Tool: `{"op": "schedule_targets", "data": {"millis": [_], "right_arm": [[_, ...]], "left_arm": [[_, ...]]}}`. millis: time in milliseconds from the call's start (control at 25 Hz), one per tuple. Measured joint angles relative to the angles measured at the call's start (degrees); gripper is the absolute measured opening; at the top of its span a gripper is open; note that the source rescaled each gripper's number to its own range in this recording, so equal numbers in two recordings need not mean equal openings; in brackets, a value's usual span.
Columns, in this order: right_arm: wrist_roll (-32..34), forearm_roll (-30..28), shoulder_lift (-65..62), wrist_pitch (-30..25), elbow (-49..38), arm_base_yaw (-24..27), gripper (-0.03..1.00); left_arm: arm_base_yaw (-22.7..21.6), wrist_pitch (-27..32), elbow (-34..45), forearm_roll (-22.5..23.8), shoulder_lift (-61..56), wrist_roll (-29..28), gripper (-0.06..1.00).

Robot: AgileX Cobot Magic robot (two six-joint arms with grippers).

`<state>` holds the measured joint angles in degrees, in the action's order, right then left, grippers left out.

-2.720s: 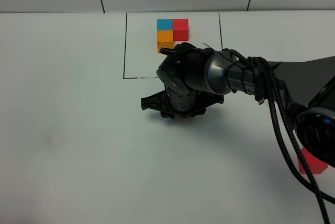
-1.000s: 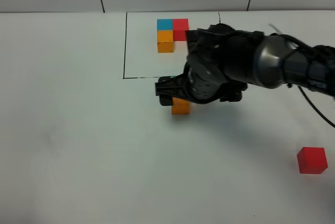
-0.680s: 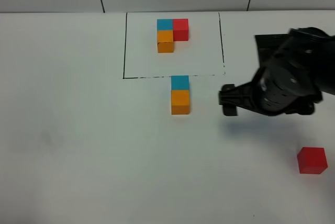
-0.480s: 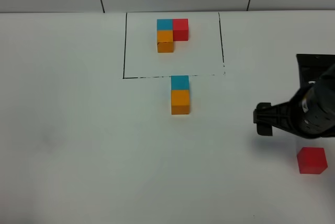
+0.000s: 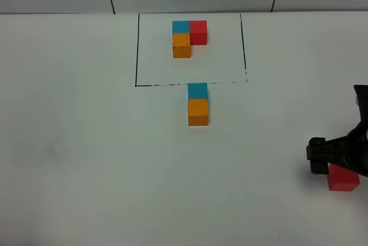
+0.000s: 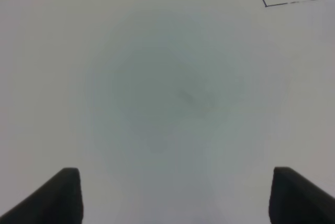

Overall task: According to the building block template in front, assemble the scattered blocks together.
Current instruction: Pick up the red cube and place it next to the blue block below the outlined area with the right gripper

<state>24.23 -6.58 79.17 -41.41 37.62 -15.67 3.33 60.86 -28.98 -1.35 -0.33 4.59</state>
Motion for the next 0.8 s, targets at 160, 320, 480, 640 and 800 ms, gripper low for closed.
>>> {"op": "schedule_targets", "data": {"millis": [160,320,480,640,800], "right_arm": [[-2.5,0.3,0.8,1.6,-0.1,2.3,1.0],[-4.6,0.2,2.7,2.0,-0.1,2.6,1.0],[-6.8,0.5,5.1,3.6,-0.1,4.6,1.0],[-9.7,1.3,7.4,5.3,-0.1,6.6,1.0],[-11.1,2.0,9.1,6.4,-0.1,6.9,0.99]], "left_arm": [[0.0,0.0,0.0,0.0,0.0,-0.1,0.66],[0.0,0.0,0.0,0.0,0.0,-0.1,0.66],[0.0,0.0,0.0,0.0,0.0,-0.1,0.66],[0.0,0.0,0.0,0.0,0.0,-0.1,0.66],[0.0,0.0,0.0,0.0,0.0,-0.1,0.66]]}}
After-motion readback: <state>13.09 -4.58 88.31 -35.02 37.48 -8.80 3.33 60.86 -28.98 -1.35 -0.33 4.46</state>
